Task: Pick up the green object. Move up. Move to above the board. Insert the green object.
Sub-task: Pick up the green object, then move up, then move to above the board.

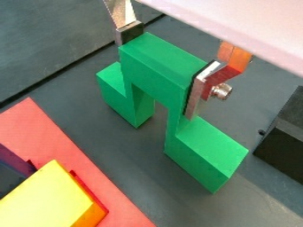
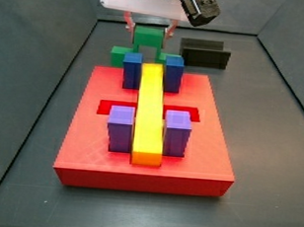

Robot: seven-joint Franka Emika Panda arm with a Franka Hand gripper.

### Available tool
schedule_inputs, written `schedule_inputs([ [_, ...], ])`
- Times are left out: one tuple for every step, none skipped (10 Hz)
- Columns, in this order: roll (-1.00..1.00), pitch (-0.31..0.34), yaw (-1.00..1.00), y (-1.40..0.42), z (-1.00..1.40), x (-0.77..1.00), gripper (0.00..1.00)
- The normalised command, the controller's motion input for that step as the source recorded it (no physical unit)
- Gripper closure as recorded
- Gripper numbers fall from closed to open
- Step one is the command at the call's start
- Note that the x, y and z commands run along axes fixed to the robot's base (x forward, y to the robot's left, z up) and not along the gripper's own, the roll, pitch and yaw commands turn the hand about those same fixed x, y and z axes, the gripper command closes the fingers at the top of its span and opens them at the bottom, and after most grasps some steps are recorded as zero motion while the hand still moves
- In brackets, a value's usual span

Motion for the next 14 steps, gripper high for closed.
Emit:
schedule_inputs([
  [0.0, 0.0, 0.0, 0.0, 0.0, 0.0, 1.0],
  [0.0, 0.0, 0.0, 0.0, 0.0, 0.0, 1.0],
  [0.0, 0.0, 0.0, 0.0, 0.0, 0.0, 1.0],
  [0.0, 0.0, 0.0, 0.0, 0.0, 0.0, 1.0],
  [0.0, 0.0, 0.0, 0.0, 0.0, 0.0, 1.0],
  [0.0, 0.0, 0.0, 0.0, 0.0, 0.0, 1.0],
  [0.0, 0.0, 0.0, 0.0, 0.0, 0.0, 1.0],
  [0.0, 0.0, 0.0, 0.0, 0.0, 0.0, 1.0],
  [0.0, 0.0, 0.0, 0.0, 0.83, 0.0, 1.0],
  [-0.02, 0.046, 0.02, -0.05, 0.73, -0.05, 1.0],
  [-0.05, 0.041, 0.03, -0.05, 0.52, -0.06, 1.0],
  [-0.07, 0.011, 0.01, -0.01, 0.19, -0.01, 1.0],
  [0.0, 0.0, 0.0, 0.0, 1.4, 0.0, 1.0],
  [0.0, 0.03, 0.0, 0.0, 1.4, -0.02, 1.0],
])
